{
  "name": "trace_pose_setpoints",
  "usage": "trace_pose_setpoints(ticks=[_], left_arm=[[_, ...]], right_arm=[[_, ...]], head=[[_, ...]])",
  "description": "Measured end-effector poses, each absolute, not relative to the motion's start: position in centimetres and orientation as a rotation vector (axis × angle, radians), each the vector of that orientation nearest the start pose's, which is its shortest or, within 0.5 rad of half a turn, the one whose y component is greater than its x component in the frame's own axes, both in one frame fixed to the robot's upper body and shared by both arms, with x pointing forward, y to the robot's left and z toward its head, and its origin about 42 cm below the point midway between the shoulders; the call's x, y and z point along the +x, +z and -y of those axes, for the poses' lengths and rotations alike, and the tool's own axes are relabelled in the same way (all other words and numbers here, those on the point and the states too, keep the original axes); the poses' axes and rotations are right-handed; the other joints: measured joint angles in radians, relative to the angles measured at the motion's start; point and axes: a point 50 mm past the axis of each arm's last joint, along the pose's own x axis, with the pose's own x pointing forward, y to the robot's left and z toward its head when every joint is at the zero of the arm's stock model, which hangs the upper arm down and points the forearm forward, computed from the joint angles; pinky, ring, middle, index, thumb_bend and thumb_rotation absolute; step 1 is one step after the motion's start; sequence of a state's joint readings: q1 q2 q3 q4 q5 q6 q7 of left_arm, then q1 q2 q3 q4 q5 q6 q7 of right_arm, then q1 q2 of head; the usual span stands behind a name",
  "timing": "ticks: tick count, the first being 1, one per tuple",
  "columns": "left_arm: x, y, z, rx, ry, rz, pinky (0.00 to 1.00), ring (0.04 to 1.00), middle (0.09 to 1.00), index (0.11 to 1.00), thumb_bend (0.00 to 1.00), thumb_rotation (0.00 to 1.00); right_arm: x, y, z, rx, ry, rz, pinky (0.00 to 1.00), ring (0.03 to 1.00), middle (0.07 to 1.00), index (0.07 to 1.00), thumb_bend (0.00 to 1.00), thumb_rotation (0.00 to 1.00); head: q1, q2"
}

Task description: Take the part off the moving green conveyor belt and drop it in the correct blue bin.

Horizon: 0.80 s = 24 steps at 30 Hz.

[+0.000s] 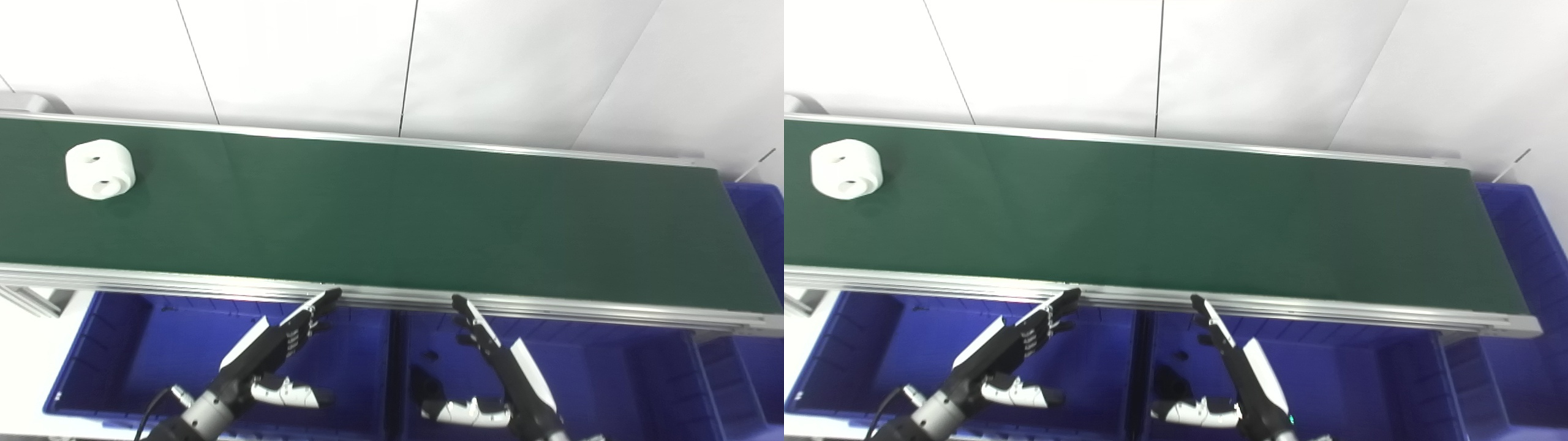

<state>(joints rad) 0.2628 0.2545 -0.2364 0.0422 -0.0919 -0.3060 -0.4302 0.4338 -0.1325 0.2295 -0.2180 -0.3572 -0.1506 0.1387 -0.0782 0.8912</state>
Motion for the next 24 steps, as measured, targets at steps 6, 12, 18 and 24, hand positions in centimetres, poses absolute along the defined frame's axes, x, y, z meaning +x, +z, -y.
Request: trace_pose_setpoints(ticks=[6, 12, 18, 24], left_arm=[[17.6, 3.9, -21.7, 0.089, -0.621, -0.040, 0.92, 0.966, 0.998, 0.994, 0.82, 0.31], [17.9, 3.8, -21.5, 0.085, -0.603, -0.032, 0.91, 0.963, 0.996, 0.985, 0.81, 0.30], [17.6, 3.7, -21.6, 0.083, -0.599, -0.039, 0.90, 0.955, 0.990, 0.978, 0.81, 0.31], [17.4, 3.2, -21.7, 0.093, -0.599, -0.036, 0.90, 0.956, 0.991, 0.972, 0.81, 0.32]], right_arm=[[13.1, 7.7, 20.3, -0.424, 0.343, -0.068, 0.81, 0.906, 0.948, 0.955, 0.89, 0.38], [12.9, 7.6, 20.7, -0.433, 0.340, -0.085, 0.82, 0.906, 0.944, 0.954, 0.88, 0.38], [12.9, 7.6, 20.7, -0.424, 0.338, -0.084, 0.83, 0.909, 0.943, 0.959, 0.87, 0.36], [12.9, 7.5, 20.5, -0.415, 0.335, -0.086, 0.84, 0.915, 0.947, 0.966, 0.87, 0.37]], head=[[0.020, 0.009], [0.023, 0.009], [0.025, 0.002], [0.082, -0.058]])
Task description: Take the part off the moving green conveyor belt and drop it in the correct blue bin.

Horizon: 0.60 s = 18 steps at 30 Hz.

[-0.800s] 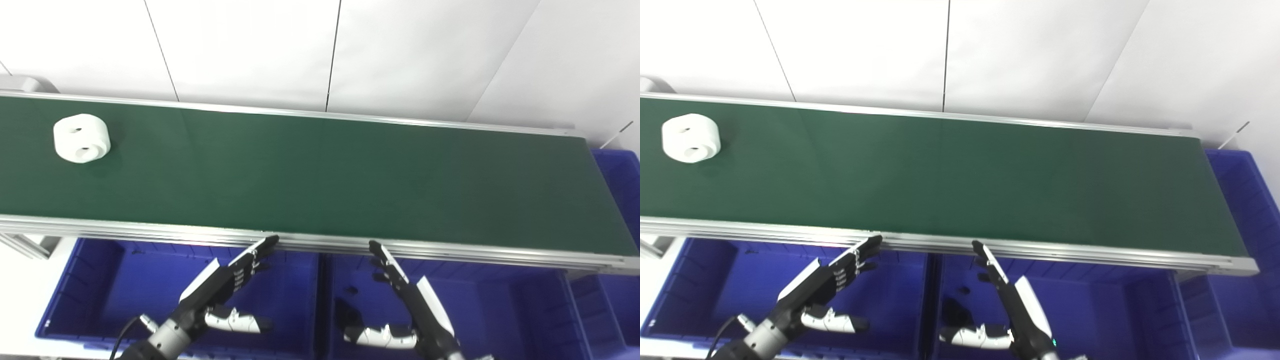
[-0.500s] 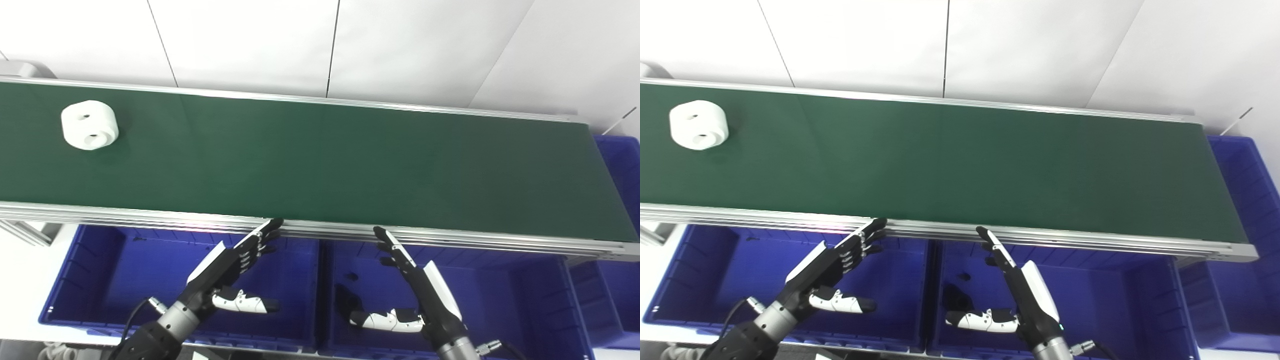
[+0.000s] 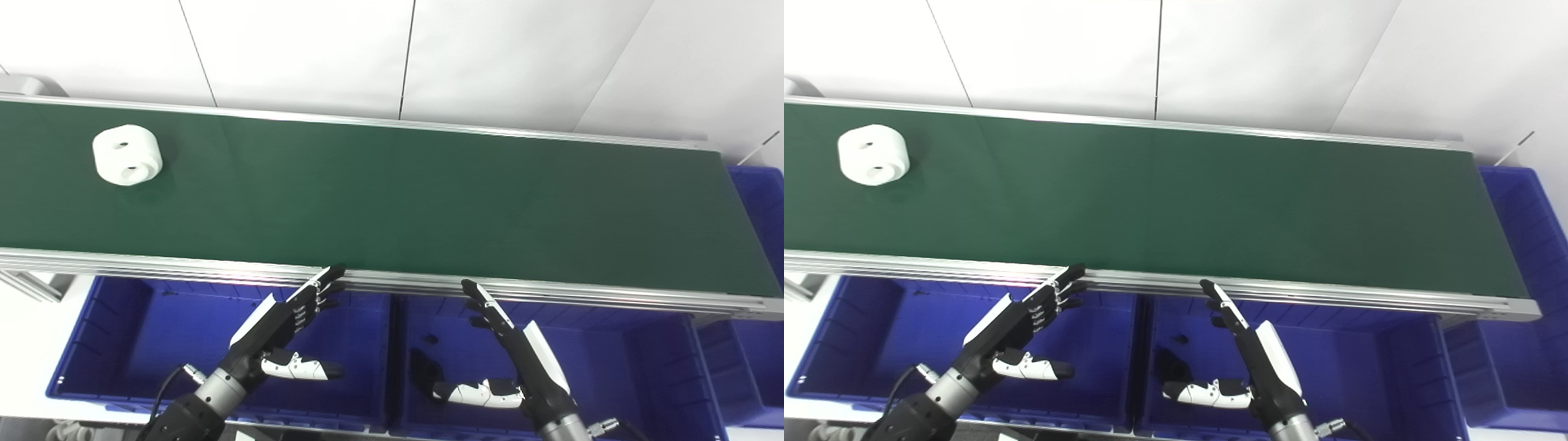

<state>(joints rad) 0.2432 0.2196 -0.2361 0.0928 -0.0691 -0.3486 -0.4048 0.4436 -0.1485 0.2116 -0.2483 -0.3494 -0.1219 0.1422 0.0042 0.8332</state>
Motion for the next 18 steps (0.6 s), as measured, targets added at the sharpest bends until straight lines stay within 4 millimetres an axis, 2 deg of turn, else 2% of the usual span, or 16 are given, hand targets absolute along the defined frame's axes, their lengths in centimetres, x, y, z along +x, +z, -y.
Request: trace_pose_setpoints(ticks=[2, 3, 5, 6, 9, 12, 13, 16, 18], left_arm=[[17.2, 3.1, -21.7, 0.104, -0.604, -0.043, 0.91, 0.968, 0.999, 0.967, 0.81, 0.32], [17.2, 3.0, -21.7, 0.106, -0.606, -0.044, 0.91, 0.968, 0.999, 0.966, 0.81, 0.32], [17.0, 2.7, -21.5, 0.111, -0.611, -0.041, 0.90, 0.966, 1.000, 0.963, 0.80, 0.32], [16.8, 2.4, -21.4, 0.117, -0.610, -0.040, 0.90, 0.963, 1.000, 0.961, 0.80, 0.33], [16.4, 1.6, -20.7, 0.117, -0.606, -0.054, 0.90, 0.965, 1.000, 0.955, 0.80, 0.32], [16.1, 1.5, -20.2, 0.122, -0.617, -0.042, 0.91, 0.968, 1.000, 0.956, 0.80, 0.31], [16.1, 1.4, -20.2, 0.124, -0.617, -0.043, 0.90, 0.968, 1.000, 0.955, 0.80, 0.32], [16.0, 0.8, -20.3, 0.141, -0.603, -0.067, 0.90, 0.965, 0.995, 0.948, 0.81, 0.33], [15.8, 0.6, -20.3, 0.149, -0.599, -0.074, 0.89, 0.962, 0.993, 0.947, 0.81, 0.35]], right_arm=[[12.9, 7.3, 20.6, -0.415, 0.337, -0.096, 0.82, 0.912, 0.952, 0.967, 0.87, 0.38], [12.8, 7.0, 20.6, -0.416, 0.338, -0.106, 0.82, 0.912, 0.952, 0.967, 0.87, 0.38], [12.7, 6.5, 20.8, -0.417, 0.339, -0.124, 0.82, 0.913, 0.949, 0.969, 0.87, 0.37], [12.6, 6.2, 21.0, -0.415, 0.340, -0.135, 0.82, 0.913, 0.947, 0.969, 0.86, 0.36], [12.2, 5.3, 21.5, -0.411, 0.343, -0.145, 0.81, 0.906, 0.941, 0.971, 0.86, 0.37], [12.0, 4.8, 22.0, -0.420, 0.335, -0.149, 0.80, 0.902, 0.940, 0.968, 0.86, 0.36], [12.0, 4.8, 22.0, -0.421, 0.333, -0.140, 0.80, 0.902, 0.941, 0.969, 0.86, 0.35], [11.9, 4.2, 22.1, -0.417, 0.338, -0.133, 0.80, 0.901, 0.939, 0.966, 0.87, 0.35], [11.7, 3.6, 22.2, -0.415, 0.341, -0.139, 0.78, 0.892, 0.932, 0.958, 0.88, 0.34]], head=[[0.046, -0.034], [0.046, -0.034], [0.100, -0.086], [0.100, -0.086], [0.135, -0.141], [0.135, -0.152], [0.131, -0.183], [0.131, -0.200], [0.137, -0.229]])
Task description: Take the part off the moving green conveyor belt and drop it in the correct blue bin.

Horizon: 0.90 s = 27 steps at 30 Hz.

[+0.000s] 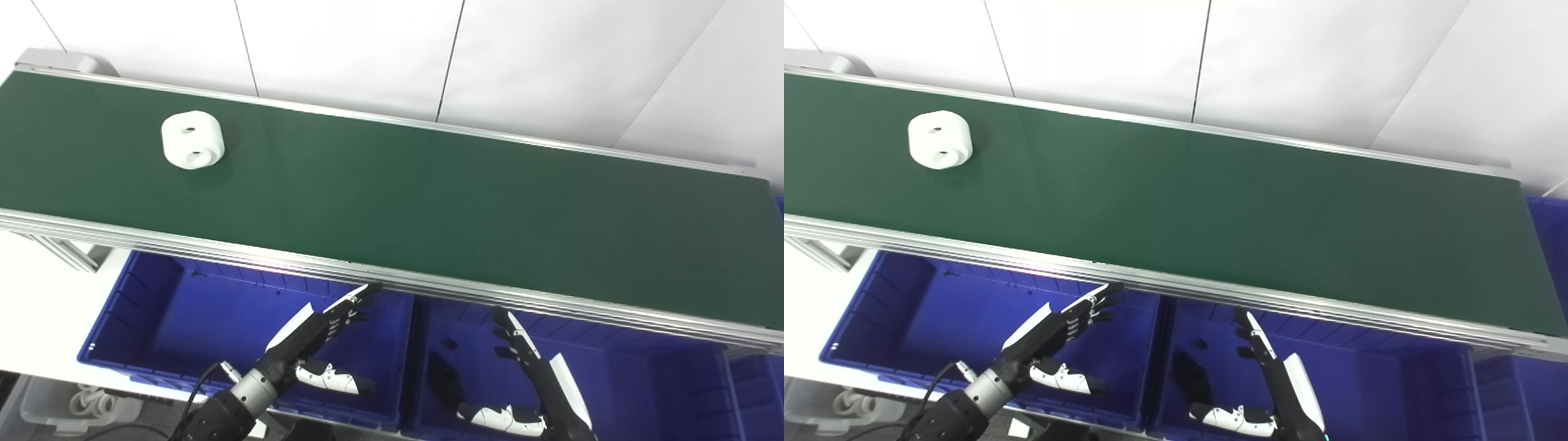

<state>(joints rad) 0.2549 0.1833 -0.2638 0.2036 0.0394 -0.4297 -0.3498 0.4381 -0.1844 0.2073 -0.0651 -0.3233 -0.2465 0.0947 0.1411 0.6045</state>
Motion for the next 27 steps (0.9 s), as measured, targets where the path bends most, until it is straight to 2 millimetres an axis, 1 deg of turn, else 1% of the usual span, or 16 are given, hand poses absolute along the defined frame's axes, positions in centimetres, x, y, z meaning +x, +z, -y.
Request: trace_pose_setpoints(ticks=[2, 5, 6, 7, 8, 10, 11, 12, 13, 14, 16, 19, 22, 26, 27], left_arm=[[15.7, 0.3, -20.2, 0.161, -0.601, -0.084, 0.88, 0.956, 0.987, 0.945, 0.81, 0.35], [15.7, -0.3, -19.9, 0.177, -0.605, -0.101, 0.86, 0.947, 0.974, 0.935, 0.83, 0.36], [15.7, -0.3, -19.8, 0.179, -0.606, -0.102, 0.85, 0.942, 0.969, 0.929, 0.83, 0.36], [15.7, -0.5, -19.7, 0.186, -0.605, -0.105, 0.85, 0.938, 0.963, 0.924, 0.83, 0.36], [15.8, -0.7, -19.5, 0.194, -0.608, -0.108, 0.85, 0.934, 0.960, 0.919, 0.83, 0.36], [15.9, -0.7, -19.4, 0.196, -0.603, -0.109, 0.84, 0.929, 0.956, 0.907, 0.84, 0.35], [15.9, -0.7, -19.4, 0.193, -0.601, -0.108, 0.84, 0.928, 0.956, 0.905, 0.84, 0.35], [15.9, -0.7, -19.4, 0.194, -0.600, -0.107, 0.82, 0.919, 0.948, 0.895, 0.84, 0.36], [16.0, -0.7, -19.4, 0.194, -0.596, -0.107, 0.82, 0.915, 0.945, 0.892, 0.84, 0.35], [16.0, -0.7, -19.4, 0.195, -0.589, -0.106, 0.81, 0.909, 0.941, 0.887, 0.83, 0.33], [16.0, -0.5, -19.6, 0.193, -0.586, -0.098, 0.81, 0.904, 0.936, 0.885, 0.83, 0.35], [16.1, 1.3, -19.8, 0.201, -0.585, -0.034, 0.78, 0.894, 0.932, 0.891, 0.82, 0.38], [16.8, 4.0, -20.4, 0.203, -0.578, 0.067, 0.77, 0.881, 0.927, 0.877, 0.82, 0.36], [18.0, 8.0, -21.1, 0.195, -0.556, 0.216, 0.76, 0.867, 0.913, 0.866, 0.81, 0.33], [18.3, 8.8, -21.4, 0.191, -0.548, 0.248, 0.77, 0.881, 0.920, 0.871, 0.81, 0.31]], right_arm=[[11.6, 3.2, 22.3, -0.415, 0.339, -0.145, 0.78, 0.891, 0.932, 0.955, 0.89, 0.34], [11.6, 2.9, 22.3, -0.415, 0.337, -0.142, 0.77, 0.894, 0.935, 0.958, 0.90, 0.34], [11.7, 2.9, 22.4, -0.415, 0.338, -0.143, 0.77, 0.894, 0.934, 0.957, 0.90, 0.33], [11.7, 2.6, 22.4, -0.413, 0.338, -0.147, 0.77, 0.898, 0.938, 0.960, 0.90, 0.33], [11.8, 2.4, 22.5, -0.411, 0.339, -0.155, 0.78, 0.902, 0.942, 0.962, 0.90, 0.33], [11.7, 2.0, 22.6, -0.411, 0.342, -0.167, 0.79, 0.907, 0.946, 0.968, 0.89, 0.32], [11.7, 1.8, 22.7, -0.412, 0.343, -0.170, 0.79, 0.908, 0.946, 0.970, 0.89, 0.32], [11.7, 1.7, 22.7, -0.413, 0.344, -0.174, 0.79, 0.908, 0.946, 0.972, 0.89, 0.31], [11.7, 1.6, 22.8, -0.415, 0.345, -0.177, 0.79, 0.907, 0.946, 0.972, 0.89, 0.32], [11.7, 1.6, 22.8, -0.416, 0.344, -0.177, 0.79, 0.904, 0.945, 0.973, 0.89, 0.33], [11.8, 1.5, 22.8, -0.417, 0.342, -0.177, 0.79, 0.906, 0.945, 0.973, 0.89, 0.32], [11.9, 1.2, 22.8, -0.417, 0.339, -0.183, 0.78, 0.897, 0.934, 0.965, 0.89, 0.31], [12.0, 1.1, 22.7, -0.415, 0.343, -0.185, 0.78, 0.898, 0.936, 0.961, 0.89, 0.29], [12.2, 0.9, 22.4, -0.411, 0.345, -0.187, 0.77, 0.897, 0.939, 0.961, 0.89, 0.31], [12.2, 0.9, 22.3, -0.412, 0.347, -0.187, 0.76, 0.897, 0.938, 0.961, 0.89, 0.31]], head=[[0.029, -0.044], [0.067, -0.090], [0.087, -0.116], [0.087, -0.117], [0.100, -0.141], [0.101, -0.146], [0.107, -0.169], [0.107, -0.181], [0.107, -0.181], [0.107, -0.190], [0.104, -0.198], [0.106, -0.203], [0.110, -0.215], [0.114, -0.221], [0.115, -0.221]])
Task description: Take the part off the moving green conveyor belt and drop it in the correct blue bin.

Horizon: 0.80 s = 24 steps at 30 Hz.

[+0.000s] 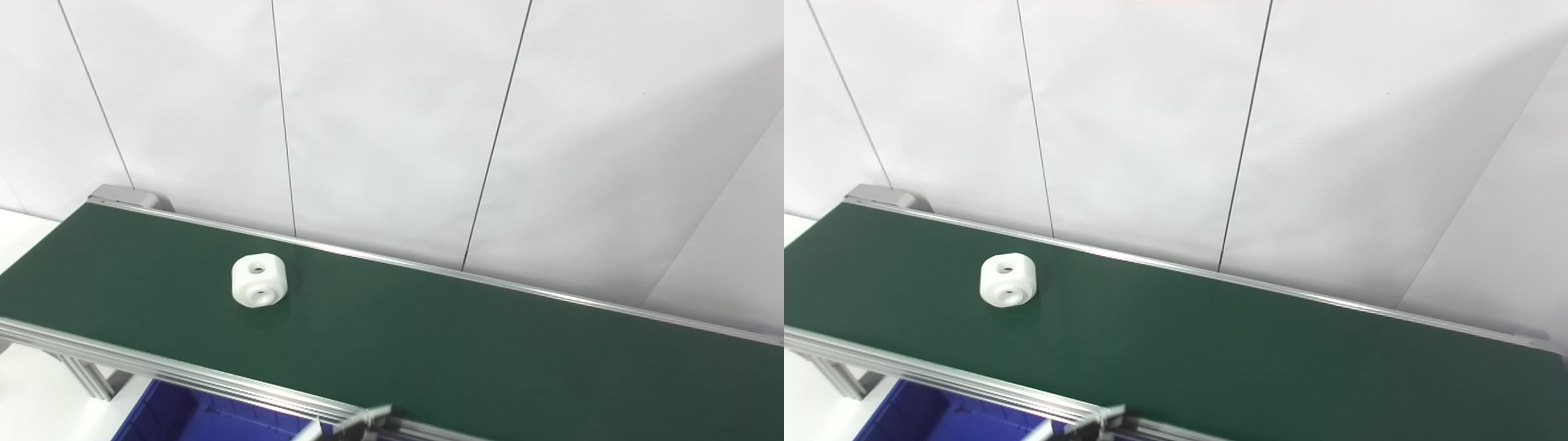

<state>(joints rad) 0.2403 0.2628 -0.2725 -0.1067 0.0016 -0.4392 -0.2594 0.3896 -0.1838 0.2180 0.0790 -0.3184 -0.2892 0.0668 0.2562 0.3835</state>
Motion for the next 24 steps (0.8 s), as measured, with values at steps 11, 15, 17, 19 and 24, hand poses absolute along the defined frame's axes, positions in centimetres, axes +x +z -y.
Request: trace_pose_setpoints(ticks=[11, 15, 17, 19, 24], left_arm=[[23.3, 16.5, -25.2, 0.330, -0.504, 0.447, 0.83, 0.929, 0.955, 0.913, 0.82, 0.38], [25.1, 18.7, -25.6, 0.457, -0.459, 0.479, 0.88, 0.951, 0.976, 0.944, 0.80, 0.44], [25.7, 19.2, -25.7, 0.504, -0.443, 0.462, 0.91, 0.964, 0.986, 0.956, 0.78, 0.43], [26.9, 19.9, -25.9, 0.563, -0.419, 0.433, 0.92, 0.964, 0.989, 0.961, 0.77, 0.42], [30.6, 22.1, -26.7, 0.643, -0.345, 0.368, 0.91, 0.974, 0.993, 0.951, 0.79, 0.37]], right_arm=[[12.8, 0.4, 22.2, -0.417, 0.351, -0.188, 0.78, 0.904, 0.945, 0.957, 0.89, 0.29], [13.2, 0.2, 22.2, -0.418, 0.353, -0.181, 0.75, 0.887, 0.936, 0.958, 0.89, 0.32], [13.4, 0.2, 22.1, -0.419, 0.354, -0.172, 0.76, 0.893, 0.939, 0.960, 0.89, 0.32], [13.6, 0.1, 22.1, -0.418, 0.356, -0.170, 0.77, 0.892, 0.938, 0.956, 0.89, 0.32], [14.0, -0.2, 22.2, -0.416, 0.356, -0.163, 0.75, 0.886, 0.932, 0.952, 0.89, 0.33]], head=[[0.012, -0.005], [0.012, -0.005], [0.011, -0.003], [0.009, -0.003], [0.006, -0.002]])
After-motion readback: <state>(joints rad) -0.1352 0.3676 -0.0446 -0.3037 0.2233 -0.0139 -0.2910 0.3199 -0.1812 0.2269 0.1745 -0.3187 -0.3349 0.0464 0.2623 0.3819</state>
